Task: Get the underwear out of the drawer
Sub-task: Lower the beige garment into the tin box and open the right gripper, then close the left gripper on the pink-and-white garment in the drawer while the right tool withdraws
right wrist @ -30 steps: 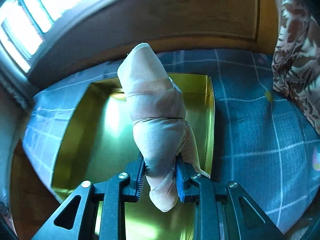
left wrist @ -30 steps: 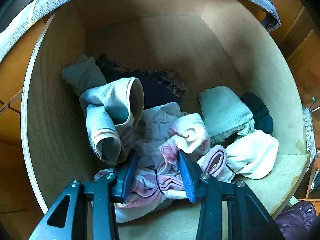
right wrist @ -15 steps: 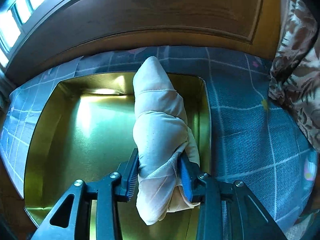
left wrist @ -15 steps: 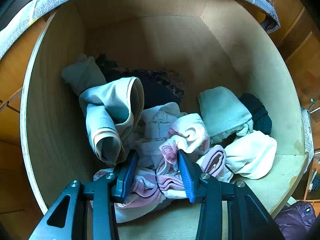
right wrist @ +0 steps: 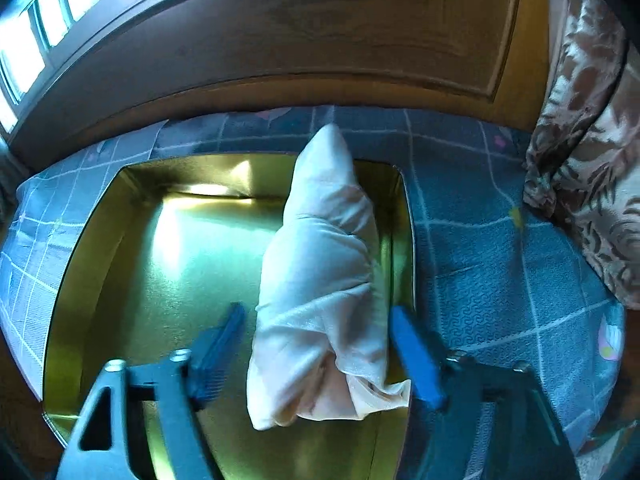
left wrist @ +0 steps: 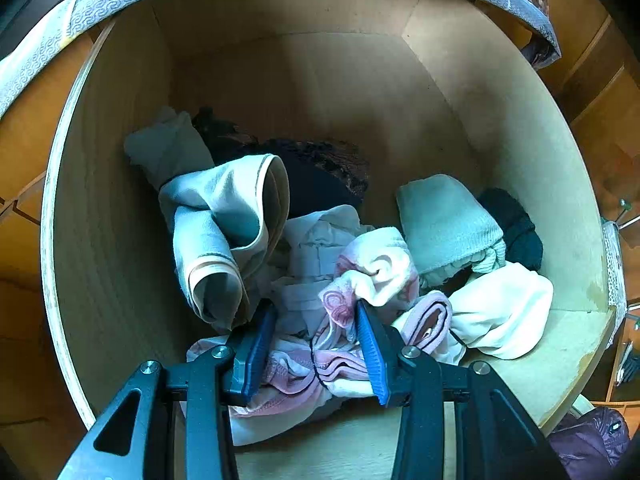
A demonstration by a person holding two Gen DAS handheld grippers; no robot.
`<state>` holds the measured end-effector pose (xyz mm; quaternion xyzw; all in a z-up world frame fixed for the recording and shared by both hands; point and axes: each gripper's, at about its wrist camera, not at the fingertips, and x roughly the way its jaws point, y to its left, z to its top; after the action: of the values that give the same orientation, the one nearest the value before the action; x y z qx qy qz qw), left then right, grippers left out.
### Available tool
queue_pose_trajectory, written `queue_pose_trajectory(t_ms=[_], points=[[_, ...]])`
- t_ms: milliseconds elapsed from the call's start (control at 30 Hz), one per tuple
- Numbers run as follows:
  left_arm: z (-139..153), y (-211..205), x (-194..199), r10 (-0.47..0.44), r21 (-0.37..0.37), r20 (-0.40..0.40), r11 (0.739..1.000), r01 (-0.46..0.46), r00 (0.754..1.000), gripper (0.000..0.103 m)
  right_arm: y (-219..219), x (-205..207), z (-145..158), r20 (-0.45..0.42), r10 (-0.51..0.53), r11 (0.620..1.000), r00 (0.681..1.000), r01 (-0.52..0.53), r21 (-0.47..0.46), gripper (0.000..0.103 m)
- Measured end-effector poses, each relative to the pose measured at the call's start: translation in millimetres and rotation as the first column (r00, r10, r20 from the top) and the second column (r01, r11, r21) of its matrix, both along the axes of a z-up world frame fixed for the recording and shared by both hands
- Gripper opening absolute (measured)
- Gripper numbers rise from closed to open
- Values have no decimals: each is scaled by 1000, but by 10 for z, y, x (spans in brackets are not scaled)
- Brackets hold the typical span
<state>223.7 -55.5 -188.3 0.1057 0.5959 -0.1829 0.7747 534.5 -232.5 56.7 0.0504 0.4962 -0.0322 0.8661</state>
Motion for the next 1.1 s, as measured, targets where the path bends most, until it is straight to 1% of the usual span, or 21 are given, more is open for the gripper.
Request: queue_pose_trajectory(t_ms=[67,167,433,533,667,767,800,867,933,967,1033,1100], points=[[-1,4,5,1,-1,0,1000,-1,1000,42,5,-26,16,5,2,1000,1000,-2,-8,77],[-2,5,6,1,0,0,1000,-1,1000,42,-17,-58,49,17,3,1000,1000,-3,4,78],[-1,1,0,-6,7,4,1000,6,1000,42,-9,-268,244,75,36,999,997,-36,10,80],[7,-20,-11,-16,14,8,1000,15,1000,42,-39,-301,242,77,34,999,996,-35,12,80],[3,-22,-6,-18,5,-2,1000,18,1000,42,-86,-354,243,82,26,999,996,-28,22,80],[-6,-39,8,-39,4,-14,999,39,999,42,-93,-387,260,88,30,999,996,-31,21,80],[-8,-38,16,-45,0,-19,999,45,999,42,-96,-403,266,90,33,999,995,-35,24,80],[-3,-3,50,-60,-30,-36,998,58,998,42,-99,-426,272,94,36,999,995,-38,24,80],[-15,98,126,-47,-88,-78,995,40,996,44,-94,-457,277,97,45,999,994,-47,18,80],[-7,111,135,-54,-109,-85,993,45,995,45,-93,-470,276,98,48,999,994,-50,18,80],[-5,78,113,-87,-93,-77,992,80,993,47,-83,-509,273,98,61,998,993,-62,17,80],[11,85,113,-98,-112,-75,990,89,992,47,-76,-564,284,104,72,997,992,-74,16,80]])
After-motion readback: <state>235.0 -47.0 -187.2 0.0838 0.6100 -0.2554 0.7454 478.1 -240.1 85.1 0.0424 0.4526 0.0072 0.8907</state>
